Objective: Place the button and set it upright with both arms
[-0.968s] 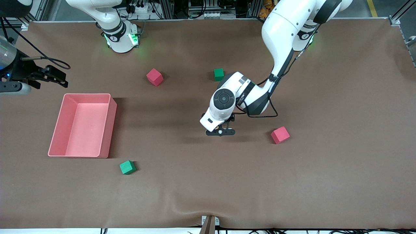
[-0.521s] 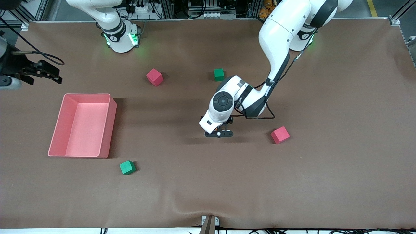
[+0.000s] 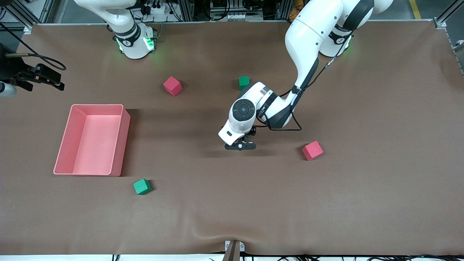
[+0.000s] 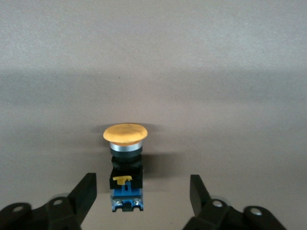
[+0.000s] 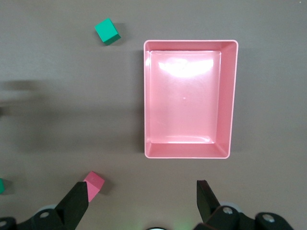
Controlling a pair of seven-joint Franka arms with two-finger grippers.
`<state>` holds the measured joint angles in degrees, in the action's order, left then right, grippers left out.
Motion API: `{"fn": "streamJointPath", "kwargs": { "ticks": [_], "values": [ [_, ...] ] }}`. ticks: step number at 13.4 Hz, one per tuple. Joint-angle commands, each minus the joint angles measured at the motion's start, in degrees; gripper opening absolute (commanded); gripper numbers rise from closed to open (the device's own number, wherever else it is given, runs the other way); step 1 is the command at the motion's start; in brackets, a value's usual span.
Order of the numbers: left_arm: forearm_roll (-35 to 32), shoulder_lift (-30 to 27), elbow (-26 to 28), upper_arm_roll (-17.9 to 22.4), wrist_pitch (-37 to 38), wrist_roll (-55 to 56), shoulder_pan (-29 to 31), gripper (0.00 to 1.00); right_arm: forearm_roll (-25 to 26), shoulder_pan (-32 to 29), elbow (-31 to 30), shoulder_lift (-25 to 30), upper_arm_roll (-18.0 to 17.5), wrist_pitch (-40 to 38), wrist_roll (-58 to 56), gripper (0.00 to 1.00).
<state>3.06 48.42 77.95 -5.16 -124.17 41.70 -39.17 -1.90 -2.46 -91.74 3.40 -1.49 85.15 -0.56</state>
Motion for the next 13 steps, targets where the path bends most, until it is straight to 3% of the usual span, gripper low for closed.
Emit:
{"fn": "streamJointPath", "kwargs": {
  "ticks": [1,5,11,13],
  "values": [
    [-1.8,0.5,0.1,0.5,-0.1,0.8,-0.3,0.87,-2.1,-2.4,4.2,-1.3,-2.5,-2.3,-0.1,1.0],
    [-1.9,0.5,0.3,0.5,-0.1,0.8,-0.4,0.83,-1.2,1.0,5.6,-1.8,0.9,-4.9,-0.7,1.0],
    [-2.5,1.2,0.8,0.5,-0.1,0.8,-0.6,0.71,-1.0,0.1,7.4,-3.3,0.9,-5.6,-0.5,1.0],
    [-2.6,1.2,0.8,0.5,-0.1,0.8,-0.6,0.57,-0.7,0.2,7.7,-3.8,1.0,-5.6,-0.3,1.0]
  ]
}}
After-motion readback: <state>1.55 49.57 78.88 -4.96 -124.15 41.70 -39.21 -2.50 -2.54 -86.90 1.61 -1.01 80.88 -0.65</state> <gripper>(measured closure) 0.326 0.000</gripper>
